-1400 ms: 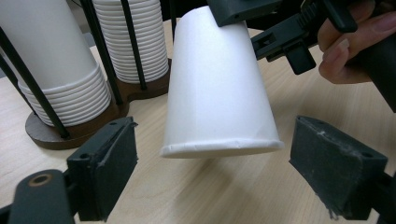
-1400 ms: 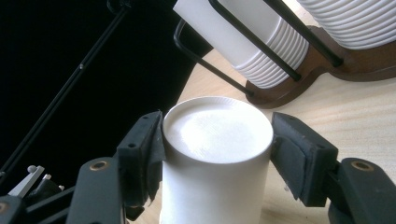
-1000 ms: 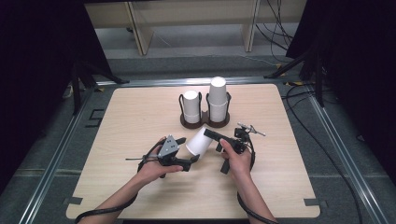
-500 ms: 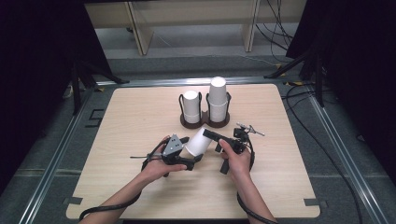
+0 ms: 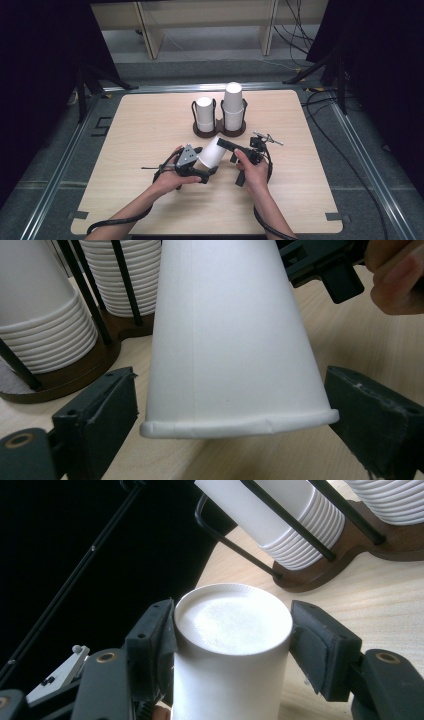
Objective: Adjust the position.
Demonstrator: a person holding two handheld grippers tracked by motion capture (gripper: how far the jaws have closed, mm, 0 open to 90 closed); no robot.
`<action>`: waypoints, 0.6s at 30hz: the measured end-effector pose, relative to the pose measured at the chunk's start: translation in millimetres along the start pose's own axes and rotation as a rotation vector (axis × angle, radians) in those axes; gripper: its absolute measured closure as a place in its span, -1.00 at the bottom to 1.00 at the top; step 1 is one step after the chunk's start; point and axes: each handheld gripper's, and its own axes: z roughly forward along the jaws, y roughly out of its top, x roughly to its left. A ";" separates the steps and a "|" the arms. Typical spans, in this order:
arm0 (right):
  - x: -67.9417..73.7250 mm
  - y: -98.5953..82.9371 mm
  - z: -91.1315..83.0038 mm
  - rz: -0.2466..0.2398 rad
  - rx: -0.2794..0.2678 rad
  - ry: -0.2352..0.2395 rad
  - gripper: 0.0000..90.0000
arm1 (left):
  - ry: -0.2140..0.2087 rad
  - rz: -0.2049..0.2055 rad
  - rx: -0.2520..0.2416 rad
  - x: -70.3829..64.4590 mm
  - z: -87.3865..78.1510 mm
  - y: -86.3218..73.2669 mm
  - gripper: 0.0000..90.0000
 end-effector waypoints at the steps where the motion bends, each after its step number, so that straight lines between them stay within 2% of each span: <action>1: -1.1 0.0 -0.1 -0.002 0.000 0.032 -0.17 | -0.002 -0.004 -0.009 -0.1 1.0 -0.4 -0.83; 5: -1.1 0.3 0.2 0.000 -0.004 0.028 -0.17 | -0.002 0.000 -0.001 0.1 1.4 -0.3 -0.81; 6: 0.2 -0.1 0.1 0.023 -0.003 0.036 -0.17 | -0.005 -0.011 -0.015 -0.5 2.7 -0.7 -0.81; 7: -1.2 0.3 0.2 -0.002 -0.004 0.032 -0.17 | -0.004 -0.004 -0.010 -0.1 2.3 -0.5 -0.81; 8: 0.4 -0.1 0.0 0.026 0.004 0.038 -0.17 | -0.003 0.000 -0.002 -0.1 1.8 -0.1 -0.80; 11: 0.2 -0.1 0.3 0.029 0.009 0.031 -0.17 | -0.003 -0.002 -0.002 -0.3 2.2 0.2 -0.79; 12: -1.0 0.1 -0.1 0.004 0.007 0.032 -0.17 | -0.005 -0.003 -0.001 -0.4 2.5 0.1 -0.79; 14: -0.4 0.1 -0.2 0.006 0.009 0.024 -0.17 | -0.012 0.000 -0.007 -0.5 3.8 -0.5 -0.77; 15: 1.4 -0.4 -0.3 0.041 0.015 0.035 -0.17 | -0.011 0.000 -0.007 -0.5 3.9 -0.6 -0.77; 18: 0.2 -0.2 0.3 0.030 0.010 0.032 -0.17 | -0.010 -0.003 -0.009 -0.7 4.0 -0.5 -0.74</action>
